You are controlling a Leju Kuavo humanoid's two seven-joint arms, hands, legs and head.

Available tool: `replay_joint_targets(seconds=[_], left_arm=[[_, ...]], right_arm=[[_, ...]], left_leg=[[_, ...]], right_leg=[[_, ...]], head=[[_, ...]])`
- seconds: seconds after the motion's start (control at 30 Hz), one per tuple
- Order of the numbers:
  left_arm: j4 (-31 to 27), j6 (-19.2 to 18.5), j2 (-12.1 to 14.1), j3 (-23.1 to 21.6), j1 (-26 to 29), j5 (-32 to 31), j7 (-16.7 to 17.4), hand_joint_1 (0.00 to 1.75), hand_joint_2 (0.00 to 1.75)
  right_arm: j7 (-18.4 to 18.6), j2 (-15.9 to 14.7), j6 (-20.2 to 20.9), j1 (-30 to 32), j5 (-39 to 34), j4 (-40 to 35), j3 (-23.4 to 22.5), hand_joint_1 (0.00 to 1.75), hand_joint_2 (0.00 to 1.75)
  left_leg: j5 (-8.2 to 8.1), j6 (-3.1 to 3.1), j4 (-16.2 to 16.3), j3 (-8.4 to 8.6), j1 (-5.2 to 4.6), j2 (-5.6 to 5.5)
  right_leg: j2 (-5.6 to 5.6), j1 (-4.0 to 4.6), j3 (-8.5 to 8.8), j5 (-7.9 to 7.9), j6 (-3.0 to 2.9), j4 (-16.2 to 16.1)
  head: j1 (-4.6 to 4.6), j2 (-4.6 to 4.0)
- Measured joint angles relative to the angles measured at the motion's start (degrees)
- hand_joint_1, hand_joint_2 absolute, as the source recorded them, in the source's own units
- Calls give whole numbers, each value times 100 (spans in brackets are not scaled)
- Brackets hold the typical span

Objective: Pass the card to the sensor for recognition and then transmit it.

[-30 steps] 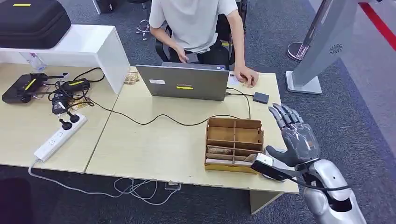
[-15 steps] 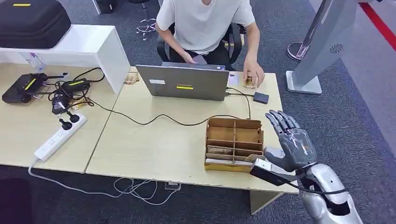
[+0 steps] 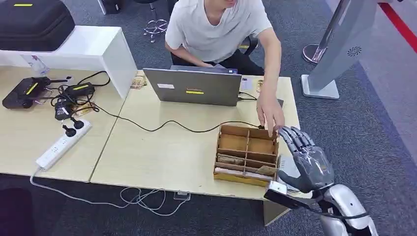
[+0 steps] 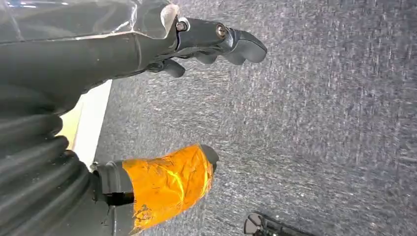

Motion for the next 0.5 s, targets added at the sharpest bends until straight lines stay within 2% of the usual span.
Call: replay_joint_targets(seconds=[0.17, 0.5], left_arm=[[0, 15, -2, 33, -4, 17, 2, 0, 175], [0, 31, -2, 85, -11, 24, 2, 0, 175]], right_arm=[[-9, -33, -9, 285, -2, -297, -13, 0, 175], [-17, -55, 20, 456, 11, -542, -37, 0, 175]], left_leg=[[-1, 2, -1, 1, 0, 6], [-1, 2, 0, 2, -1, 5]], right_leg=[[6, 0, -1, -1, 1, 0], [6, 0, 0, 0, 2, 0]], head=[[0, 0], [0, 0]])
